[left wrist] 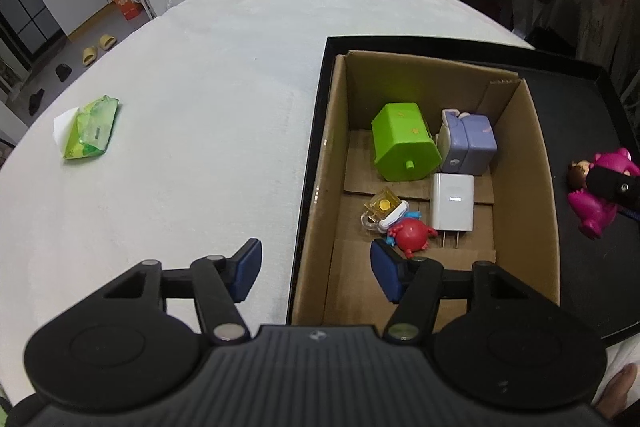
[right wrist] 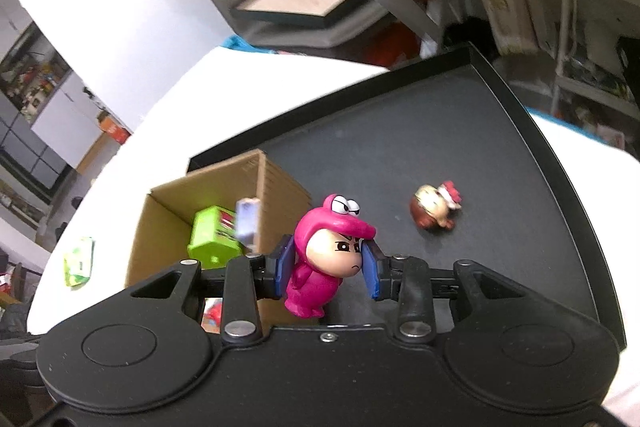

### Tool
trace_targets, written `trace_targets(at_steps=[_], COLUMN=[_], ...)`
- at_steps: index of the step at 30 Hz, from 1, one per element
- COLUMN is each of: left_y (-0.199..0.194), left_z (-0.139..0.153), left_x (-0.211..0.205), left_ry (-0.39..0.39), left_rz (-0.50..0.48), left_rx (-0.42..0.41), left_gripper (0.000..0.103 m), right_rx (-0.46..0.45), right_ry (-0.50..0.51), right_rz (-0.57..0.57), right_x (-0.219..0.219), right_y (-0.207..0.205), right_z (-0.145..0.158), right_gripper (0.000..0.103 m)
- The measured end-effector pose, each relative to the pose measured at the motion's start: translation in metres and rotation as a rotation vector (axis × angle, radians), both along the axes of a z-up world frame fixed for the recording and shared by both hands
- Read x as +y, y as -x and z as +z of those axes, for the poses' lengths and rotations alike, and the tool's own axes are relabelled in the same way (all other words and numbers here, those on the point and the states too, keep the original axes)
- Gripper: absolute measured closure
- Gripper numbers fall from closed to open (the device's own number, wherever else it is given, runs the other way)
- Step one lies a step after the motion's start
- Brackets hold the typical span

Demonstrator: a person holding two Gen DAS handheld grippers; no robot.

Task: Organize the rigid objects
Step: 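Carry the pink hooded figure into the box and open the right gripper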

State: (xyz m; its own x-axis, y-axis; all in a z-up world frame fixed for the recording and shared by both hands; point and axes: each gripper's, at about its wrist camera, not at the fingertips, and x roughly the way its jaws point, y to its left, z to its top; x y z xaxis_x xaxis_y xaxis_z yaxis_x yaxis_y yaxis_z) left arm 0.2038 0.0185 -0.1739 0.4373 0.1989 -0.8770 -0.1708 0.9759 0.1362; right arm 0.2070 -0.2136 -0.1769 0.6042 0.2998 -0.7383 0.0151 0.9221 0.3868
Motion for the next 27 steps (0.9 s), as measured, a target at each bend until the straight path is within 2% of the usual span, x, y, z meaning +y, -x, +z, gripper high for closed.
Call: trace_targets(at_steps=[4,6,7,16,21,27], left_y=[0.002,0.004,0.005,0.01,0.01,0.011], left_z=[-0.001,-0.002,-0.003,-0.007,-0.009,-0.009], left_x=[0.007,0.012,0.014,0.034,0.04,0.045], left_ry=[0.028,0.05,0.063,0.153,0.226,0.26], left_rz=[-0.006,0.0,0.002,0.004,-0.009,-0.019], left_rx=[-0.013,-0.013,-0.011,-0.015,-0.019,-0.025], left_gripper=[0.05,0.057,0.062,0.08,0.093,0.094], right_rx=[-0.049,-0.075,-0.088,-0.134,-0.12,-0.125], right_ry=[-0.025,-0.027,-0.024,0.042,0.126,0.268], right_rz=[0.01,0.021,0.03,0.137,0.194,0.237], right_x=[0.005,0.009,0.013,0.05,0.076,0.102], right_y=[0.003,0.004,0.005,0.004,0.004,0.002], right_z=[0.01,0.015,0.018,0.024,0.016,0.009], right_gripper=[0.068,0.068,0.068,0.068,0.068,0.068])
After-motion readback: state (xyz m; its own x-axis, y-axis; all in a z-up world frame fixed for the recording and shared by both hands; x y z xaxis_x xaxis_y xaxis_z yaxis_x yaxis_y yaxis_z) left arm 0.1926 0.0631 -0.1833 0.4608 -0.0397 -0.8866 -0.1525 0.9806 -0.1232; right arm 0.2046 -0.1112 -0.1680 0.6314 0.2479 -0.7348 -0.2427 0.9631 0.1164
